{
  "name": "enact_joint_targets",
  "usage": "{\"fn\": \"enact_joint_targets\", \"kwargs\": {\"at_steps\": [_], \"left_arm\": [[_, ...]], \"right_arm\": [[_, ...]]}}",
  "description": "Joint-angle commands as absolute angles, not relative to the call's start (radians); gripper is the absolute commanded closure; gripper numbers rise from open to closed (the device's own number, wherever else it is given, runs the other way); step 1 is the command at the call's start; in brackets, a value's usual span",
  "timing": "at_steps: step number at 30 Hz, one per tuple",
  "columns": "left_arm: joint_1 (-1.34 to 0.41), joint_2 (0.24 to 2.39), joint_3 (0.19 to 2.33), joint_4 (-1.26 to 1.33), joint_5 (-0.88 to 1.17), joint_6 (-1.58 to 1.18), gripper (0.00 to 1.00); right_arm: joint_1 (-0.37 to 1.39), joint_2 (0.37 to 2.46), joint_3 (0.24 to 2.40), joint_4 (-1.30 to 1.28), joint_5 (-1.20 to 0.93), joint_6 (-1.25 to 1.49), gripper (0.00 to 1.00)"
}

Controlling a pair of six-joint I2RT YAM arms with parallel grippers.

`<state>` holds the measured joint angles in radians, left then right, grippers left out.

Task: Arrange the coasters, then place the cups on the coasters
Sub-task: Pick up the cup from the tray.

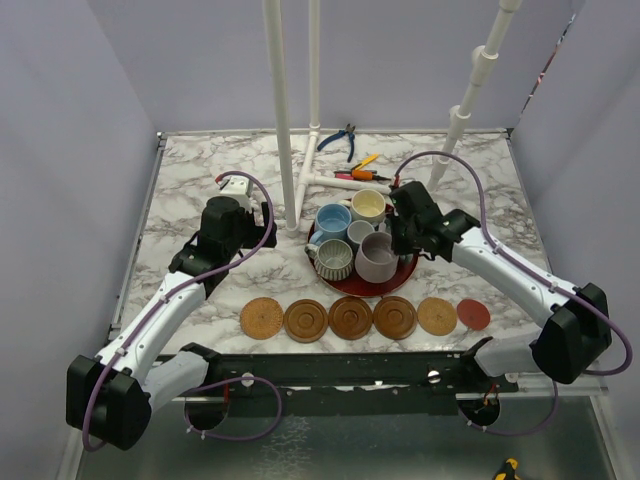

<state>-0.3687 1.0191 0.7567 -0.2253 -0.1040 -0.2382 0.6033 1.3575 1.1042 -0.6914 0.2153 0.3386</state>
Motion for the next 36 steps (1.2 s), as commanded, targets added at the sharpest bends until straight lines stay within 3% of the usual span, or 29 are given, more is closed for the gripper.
{"fn": "enact_joint_targets", "kwargs": {"at_steps": [1,21,36], "left_arm": [[-0.371,1.003,0.749,-0.227,-0.089,-0.232,0.01],[-0.359,0.982,0.749,-0.233,-0.200,-0.263,0.01],[-0.273,0.938,0.756,-0.277,-0.346,-0.310,0.01]], "right_arm": [[0.623,1.321,1.087,-0.624,0.241,0.328,1.00],[0.739,1.156,1.072,-0.787,0.256,0.440,1.00],[1.076,1.197,1.201,-0.824,0.443,0.672,1.00]]}}
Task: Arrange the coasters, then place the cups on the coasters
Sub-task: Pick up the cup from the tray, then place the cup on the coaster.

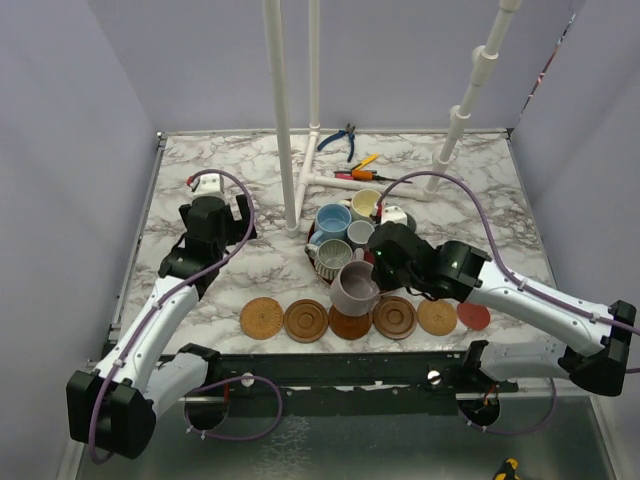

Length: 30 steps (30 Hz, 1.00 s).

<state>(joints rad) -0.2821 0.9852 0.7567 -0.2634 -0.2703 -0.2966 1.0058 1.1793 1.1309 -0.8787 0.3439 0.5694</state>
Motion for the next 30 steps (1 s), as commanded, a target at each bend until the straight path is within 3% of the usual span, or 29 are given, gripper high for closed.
{"fn": "enact_joint_targets", "kwargs": {"at_steps": [1,11,30], "left_arm": [[-0.273,0.928,0.756,-0.281,-0.369,-0.310,0.01],[-0.267,0.884,0.755,-0.288,-0.419,-0.321,0.01],[-0.228,0.817,0.752,-0.285,-0.450,-0.330,0.01]], "right_arm": [[1.097,1.209,1.212,-0.822,0.459,0.686,1.00],[1.289,1.437,1.382,-0.795,0.563,0.814,1.00],[1.354,1.843,1.625,-0.644,0.569,0.769,1.00]]}}
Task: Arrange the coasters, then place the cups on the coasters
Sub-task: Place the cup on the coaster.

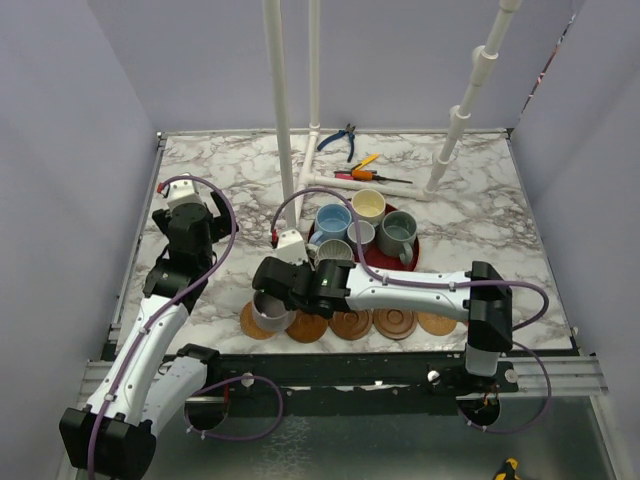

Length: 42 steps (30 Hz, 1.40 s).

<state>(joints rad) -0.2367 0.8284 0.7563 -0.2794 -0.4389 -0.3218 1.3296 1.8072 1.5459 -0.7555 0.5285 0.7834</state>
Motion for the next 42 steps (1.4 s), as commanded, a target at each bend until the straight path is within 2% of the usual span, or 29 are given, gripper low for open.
{"fn": "enact_joint_targets", "kwargs": {"at_steps": [1,5,13,42], "left_arm": [[-0.227,0.815,0.751,-0.285,-0.449,-0.330,0.01],[-0.228,0.811,0.749,-0.285,-0.444,-0.330,0.01],[-0.228,0.815,0.749,-0.285,-0.432,-0.332,0.01],[-0.228,0.818,0.749,-0.285,-0.420,-0.330,0.01]], "right_arm": [[1.359,1.861,1.640,-0.641,0.569,0.764,1.00],[1.371,1.932,1.708,-0.650,0.570,0.749,1.00],[1.386,2.076,1.885,-0.833,0.621,0.832,1.00],[1.391,2.115,1.862,-0.813,0.630,0.847,1.00]]}}
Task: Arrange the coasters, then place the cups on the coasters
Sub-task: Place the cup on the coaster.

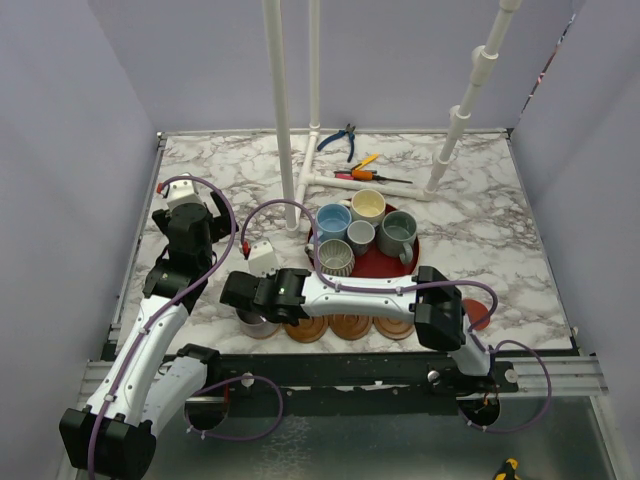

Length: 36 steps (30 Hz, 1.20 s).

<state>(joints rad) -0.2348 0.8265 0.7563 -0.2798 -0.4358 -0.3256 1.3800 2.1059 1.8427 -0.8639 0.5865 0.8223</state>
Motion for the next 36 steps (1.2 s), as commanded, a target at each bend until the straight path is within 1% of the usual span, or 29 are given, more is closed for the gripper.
{"fn": "enact_joint_targets", "kwargs": {"at_steps": [1,36], "left_arm": [[-0.229,0.816,0.749,-0.285,-0.420,-0.330,0.01],[-0.228,0.819,0.747,-0.285,-0.408,-0.328,0.01]], "right_arm": [[1.391,2.115,1.862,-0.814,0.633,0.848,1.00],[1.383,2.110,1.802,-0.771,0.660,0.852,1.00]]}}
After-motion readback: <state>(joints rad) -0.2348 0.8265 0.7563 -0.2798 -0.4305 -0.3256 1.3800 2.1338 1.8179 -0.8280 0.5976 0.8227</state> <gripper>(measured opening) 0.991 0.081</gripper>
